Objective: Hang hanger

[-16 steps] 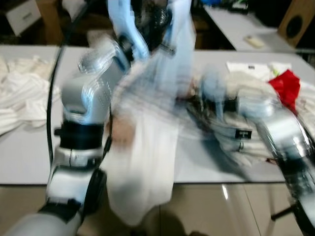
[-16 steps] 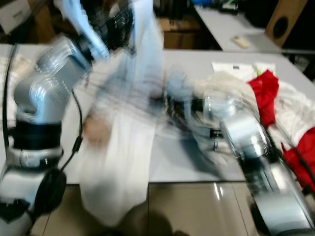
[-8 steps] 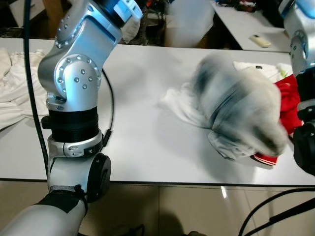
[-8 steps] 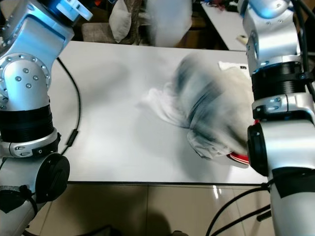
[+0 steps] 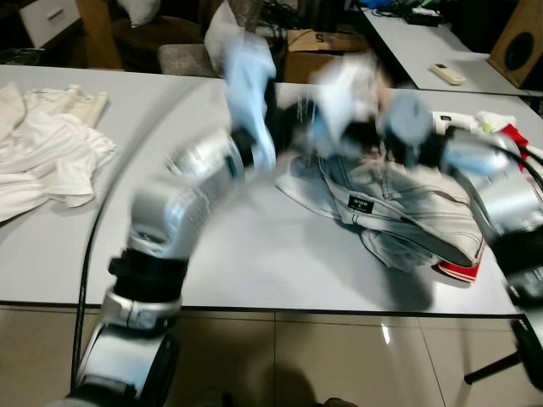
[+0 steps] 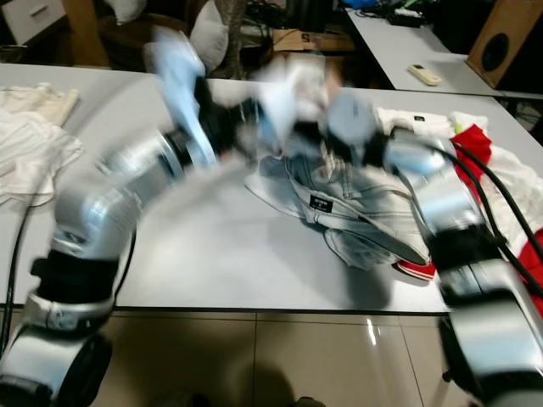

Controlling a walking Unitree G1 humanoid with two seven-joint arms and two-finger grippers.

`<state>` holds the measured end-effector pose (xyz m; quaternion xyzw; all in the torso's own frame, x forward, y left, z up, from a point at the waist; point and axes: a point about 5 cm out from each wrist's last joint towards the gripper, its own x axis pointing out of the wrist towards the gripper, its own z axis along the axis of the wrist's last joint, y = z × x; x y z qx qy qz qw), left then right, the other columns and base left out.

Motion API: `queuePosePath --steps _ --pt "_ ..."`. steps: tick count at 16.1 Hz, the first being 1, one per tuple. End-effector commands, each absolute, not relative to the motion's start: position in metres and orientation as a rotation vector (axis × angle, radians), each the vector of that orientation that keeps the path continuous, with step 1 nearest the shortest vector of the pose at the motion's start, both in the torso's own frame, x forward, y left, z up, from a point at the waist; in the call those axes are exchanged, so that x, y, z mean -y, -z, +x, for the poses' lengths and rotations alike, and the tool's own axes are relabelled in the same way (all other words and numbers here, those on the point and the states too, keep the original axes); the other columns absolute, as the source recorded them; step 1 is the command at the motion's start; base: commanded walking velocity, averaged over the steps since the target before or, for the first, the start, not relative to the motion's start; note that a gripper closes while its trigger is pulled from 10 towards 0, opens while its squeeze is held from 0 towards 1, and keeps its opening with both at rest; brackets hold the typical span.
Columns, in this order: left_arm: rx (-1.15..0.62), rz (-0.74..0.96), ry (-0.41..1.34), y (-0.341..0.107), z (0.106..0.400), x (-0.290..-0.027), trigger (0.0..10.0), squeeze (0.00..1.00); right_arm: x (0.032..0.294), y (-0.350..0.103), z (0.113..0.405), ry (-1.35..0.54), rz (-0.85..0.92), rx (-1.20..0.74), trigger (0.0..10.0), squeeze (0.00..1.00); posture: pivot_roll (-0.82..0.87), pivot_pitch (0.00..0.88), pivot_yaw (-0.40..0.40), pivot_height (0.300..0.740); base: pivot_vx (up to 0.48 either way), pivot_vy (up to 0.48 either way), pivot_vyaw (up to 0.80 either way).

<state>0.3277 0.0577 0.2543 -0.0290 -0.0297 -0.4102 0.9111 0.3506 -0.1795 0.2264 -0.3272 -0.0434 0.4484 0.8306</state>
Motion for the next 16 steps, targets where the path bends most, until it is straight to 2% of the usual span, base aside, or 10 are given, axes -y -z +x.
queuePosePath --steps 1,4,9,12,16 --pt "0.044 0.013 0.782 -0.245 0.335 -0.058 10.0 0.00 0.185 -0.222 0.333 -1.053 -0.719 0.023 10.0 0.00 -0.14 0.000 0.015 0.740 0.000 0.000 0.00" --pt "0.089 0.032 0.649 -0.250 0.354 -0.069 10.0 0.00 0.198 -0.216 0.317 -1.103 -0.747 -0.065 10.0 0.00 -0.15 0.000 0.029 0.740 0.000 0.000 0.00" --pt "0.125 -0.037 0.410 -0.263 0.390 -0.090 10.0 0.00 0.209 -0.216 0.297 -1.154 -0.760 -0.163 10.0 0.00 -0.15 0.000 0.030 0.740 0.000 0.000 0.00" --pt "0.043 -0.036 0.225 -0.239 0.410 -0.107 10.0 0.00 0.213 -0.225 0.293 -1.146 -0.752 -0.162 10.0 0.00 -0.16 0.000 0.039 0.740 0.000 0.000 0.00" --pt "-0.027 -0.008 0.113 -0.215 0.414 -0.122 10.0 0.00 0.218 -0.236 0.288 -1.148 -0.734 -0.164 10.0 0.00 -0.16 0.000 0.042 0.740 0.000 0.000 0.00"
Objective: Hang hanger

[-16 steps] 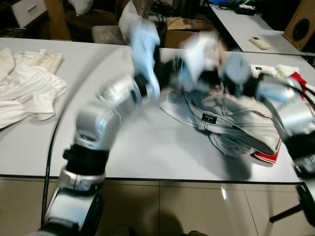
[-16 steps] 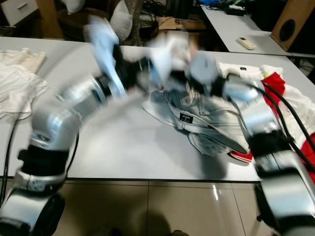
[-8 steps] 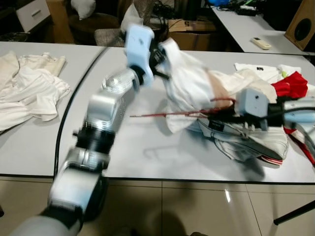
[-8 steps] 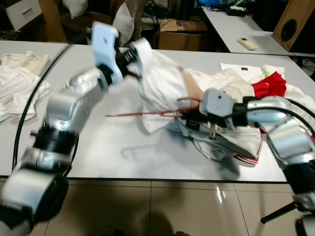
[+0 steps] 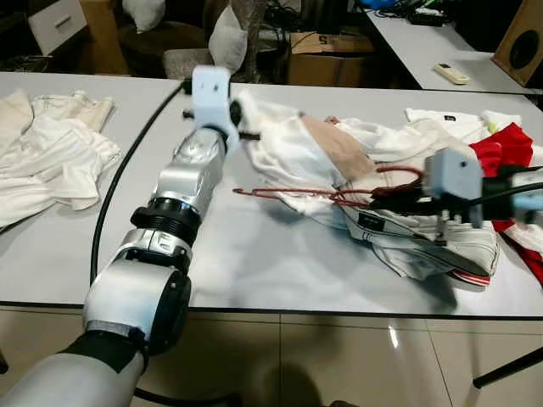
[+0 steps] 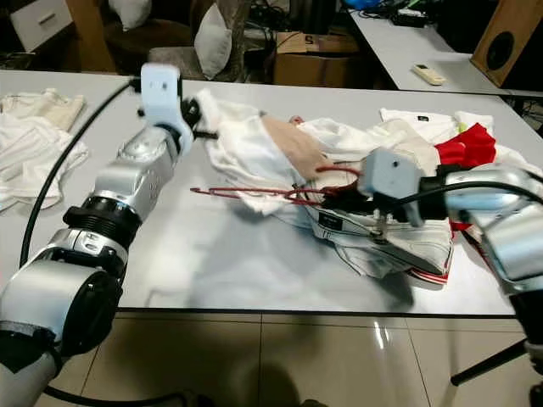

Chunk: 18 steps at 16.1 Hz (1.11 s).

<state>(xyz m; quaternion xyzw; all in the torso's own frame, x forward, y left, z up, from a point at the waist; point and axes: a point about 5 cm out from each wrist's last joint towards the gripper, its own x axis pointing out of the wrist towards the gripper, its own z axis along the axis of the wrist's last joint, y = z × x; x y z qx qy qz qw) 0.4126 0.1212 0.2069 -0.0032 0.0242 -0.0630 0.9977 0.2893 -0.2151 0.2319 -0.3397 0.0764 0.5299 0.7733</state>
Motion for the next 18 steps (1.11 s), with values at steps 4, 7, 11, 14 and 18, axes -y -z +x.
queuePosePath --steps 4,7,11,14,18 --pt "-0.109 0.099 0.177 -0.181 0.409 -0.120 10.0 0.00 0.219 -0.277 0.279 -1.180 -0.623 -0.047 10.0 0.00 -0.16 0.000 0.042 0.740 0.000 0.000 0.00" --pt "-0.163 0.131 0.189 -0.161 0.404 -0.122 10.0 0.00 0.223 -0.302 0.268 -1.215 -0.578 0.015 10.0 0.00 -0.16 0.000 0.039 0.740 0.000 0.000 0.00" --pt "-0.149 0.193 0.577 -0.149 0.388 -0.095 10.0 0.00 0.235 -0.321 0.281 -0.994 -0.521 0.131 10.0 0.00 -0.16 0.000 0.038 0.740 0.000 0.000 0.00" --pt "-0.096 0.130 0.893 -0.151 0.359 -0.074 10.0 0.00 0.242 -0.311 0.295 -0.784 -0.451 0.137 10.0 0.00 -0.15 0.000 0.042 0.740 0.000 0.000 0.00" --pt "-0.036 0.243 1.225 -0.168 0.304 -0.054 10.0 1.00 0.236 -0.287 0.305 -0.557 -0.318 0.127 10.0 0.00 -0.14 0.000 0.050 0.740 0.000 0.000 0.00"
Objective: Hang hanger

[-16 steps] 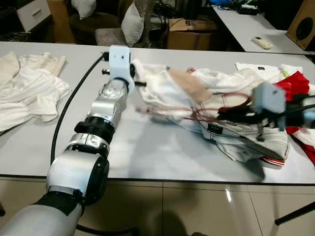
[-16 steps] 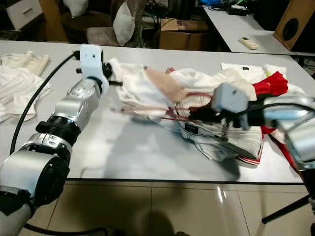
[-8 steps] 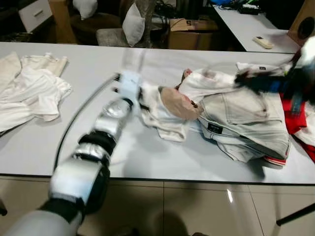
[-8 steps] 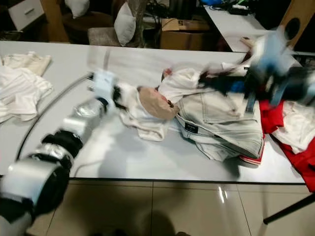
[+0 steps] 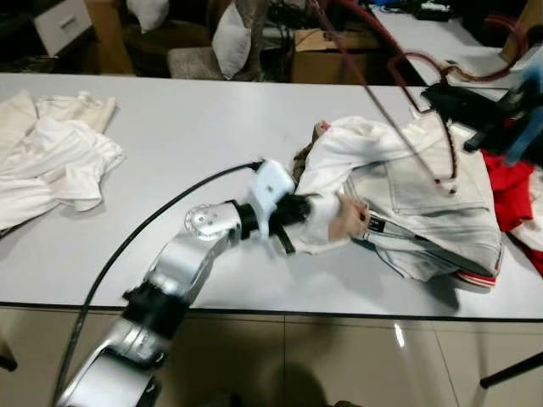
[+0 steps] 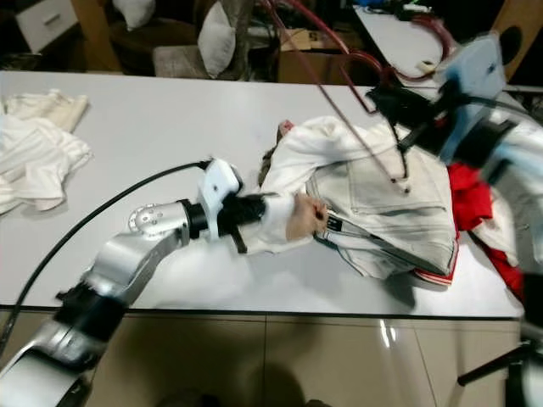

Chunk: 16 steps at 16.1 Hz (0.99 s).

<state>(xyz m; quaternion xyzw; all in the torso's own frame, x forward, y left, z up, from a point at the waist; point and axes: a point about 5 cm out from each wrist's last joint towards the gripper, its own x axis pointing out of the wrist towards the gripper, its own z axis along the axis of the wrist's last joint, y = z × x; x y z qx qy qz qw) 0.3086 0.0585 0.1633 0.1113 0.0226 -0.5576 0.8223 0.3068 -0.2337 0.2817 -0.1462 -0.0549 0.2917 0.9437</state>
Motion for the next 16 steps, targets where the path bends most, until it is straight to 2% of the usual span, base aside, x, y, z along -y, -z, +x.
queuePosePath --steps 1,3,5,9,11,13,14,15,16 --pt "-0.039 0.281 1.252 -0.170 0.299 -0.055 10.0 1.00 0.234 -0.284 0.305 -0.537 -0.301 0.129 10.0 0.00 -0.14 0.000 0.053 0.740 0.000 0.000 0.00" --pt "-0.093 0.464 1.279 -0.171 0.290 -0.073 10.0 1.00 0.228 -0.275 0.304 -0.471 -0.251 0.140 10.0 0.00 -0.13 0.000 0.060 0.740 0.000 0.000 0.00" --pt "-0.150 0.511 1.322 -0.179 0.279 -0.093 10.0 1.00 0.222 -0.269 0.302 -0.421 -0.197 0.151 10.0 0.00 -0.13 0.000 0.061 0.740 0.000 0.000 0.00" --pt "-0.117 0.237 1.266 -0.202 0.268 -0.124 10.0 1.00 0.200 -0.260 0.297 -0.379 -0.072 0.180 10.0 0.00 -0.11 0.000 0.061 0.740 0.000 0.000 0.00" --pt "-0.008 0.028 1.101 -0.211 0.271 -0.141 10.0 1.00 0.181 -0.256 0.293 -0.334 0.003 0.177 10.0 0.00 -0.10 0.000 0.064 0.740 0.000 0.000 0.00" --pt "0.026 -0.037 0.950 -0.209 0.274 -0.153 10.0 1.00 0.168 -0.257 0.290 -0.329 0.037 0.170 10.0 0.00 -0.11 0.000 0.068 0.740 0.000 0.000 0.00" --pt "0.019 -0.046 0.734 -0.205 0.280 -0.165 10.0 0.44 0.162 -0.254 0.286 -0.308 0.033 0.166 10.0 0.00 -0.10 0.000 0.062 0.740 0.000 0.000 0.00" --pt "0.045 -0.038 0.632 -0.205 0.284 -0.169 10.0 0.25 0.159 -0.250 0.283 -0.305 0.032 0.164 10.0 0.00 -0.10 0.000 0.058 0.740 0.000 0.000 0.00" --pt "0.054 -0.017 0.596 -0.204 0.285 -0.169 10.0 0.15 0.157 -0.246 0.281 -0.298 0.036 0.160 10.0 0.00 -0.10 0.000 0.058 0.740 0.000 0.000 0.00"
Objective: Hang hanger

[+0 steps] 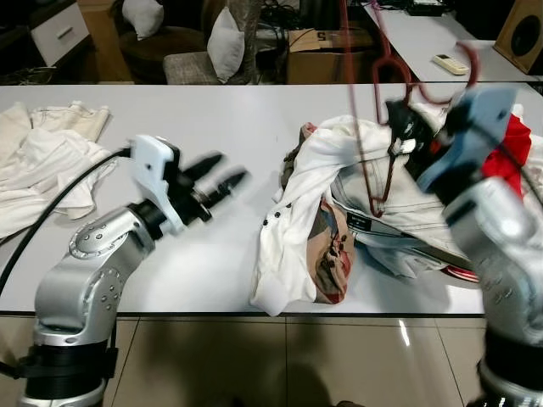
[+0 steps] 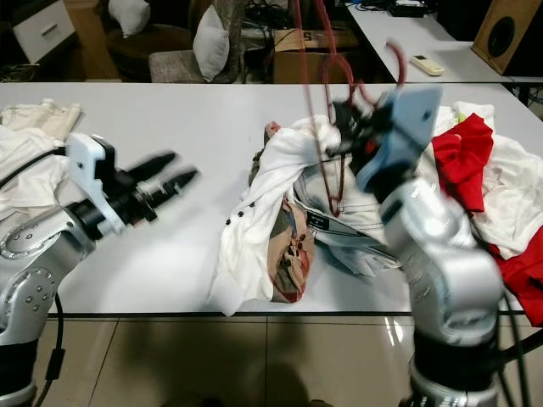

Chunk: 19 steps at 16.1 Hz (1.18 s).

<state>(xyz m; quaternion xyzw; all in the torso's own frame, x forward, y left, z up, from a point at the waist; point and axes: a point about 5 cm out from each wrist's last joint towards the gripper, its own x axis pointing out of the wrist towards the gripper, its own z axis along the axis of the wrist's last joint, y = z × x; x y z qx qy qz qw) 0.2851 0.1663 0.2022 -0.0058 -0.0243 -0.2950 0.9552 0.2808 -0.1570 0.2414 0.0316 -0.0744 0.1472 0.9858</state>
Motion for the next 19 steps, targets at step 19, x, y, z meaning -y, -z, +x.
queuePosePath --steps 19 --pt "0.007 0.119 0.420 -0.179 0.298 -0.142 10.0 0.02 0.133 -0.223 0.258 -0.383 -0.377 0.064 10.0 0.00 -0.12 0.000 0.066 0.740 0.000 0.245 0.00"
